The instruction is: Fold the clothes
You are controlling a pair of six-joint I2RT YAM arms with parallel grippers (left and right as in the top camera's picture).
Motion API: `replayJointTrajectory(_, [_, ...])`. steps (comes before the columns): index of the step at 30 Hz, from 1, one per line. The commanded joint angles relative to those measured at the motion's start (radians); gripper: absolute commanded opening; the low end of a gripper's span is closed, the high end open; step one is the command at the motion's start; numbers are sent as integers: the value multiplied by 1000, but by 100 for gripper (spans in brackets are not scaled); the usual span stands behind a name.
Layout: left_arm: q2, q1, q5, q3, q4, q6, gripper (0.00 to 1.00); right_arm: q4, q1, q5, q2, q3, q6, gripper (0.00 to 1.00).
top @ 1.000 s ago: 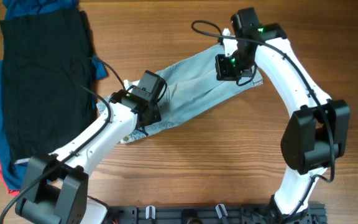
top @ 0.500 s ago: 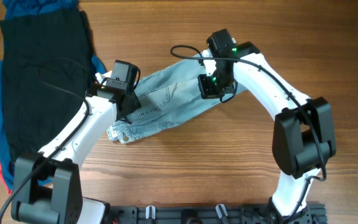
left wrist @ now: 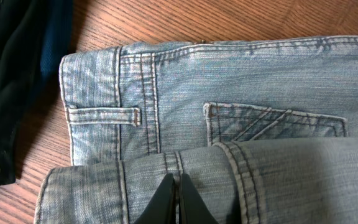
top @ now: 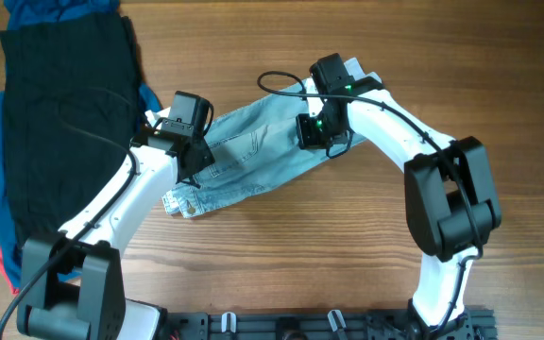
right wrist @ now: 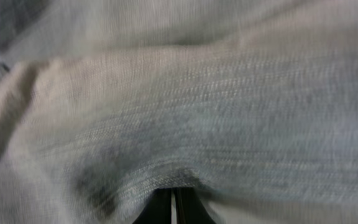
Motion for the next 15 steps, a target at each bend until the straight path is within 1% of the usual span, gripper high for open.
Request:
replayJointTrajectory(1, [9, 5, -14, 11, 2, 16, 4, 83, 3, -6, 16, 15, 30, 4])
replayJointTrajectory(6, [9, 5, -14, 11, 3, 15, 4, 271, 3, -5, 16, 29, 36, 5])
replayJointTrajectory(8, [9, 5, -19, 11, 3, 15, 4, 331, 4, -5, 18, 29, 37, 7])
replayJointTrajectory(9, [9, 5, -40, 11, 4, 15, 4, 373, 4, -6, 19, 29, 37, 7])
replayJointTrajectory(12, [-6, 12, -184, 35, -7, 15, 4, 464, 4, -5, 21, 29, 37, 7])
replayJointTrajectory(13, [-19, 19, -205, 59, -26, 15, 4, 478, 4, -5, 23, 29, 32, 7])
replayJointTrajectory(15, [-60, 32, -196, 119, -69, 16, 4, 476, 3, -5, 23, 29, 33, 7])
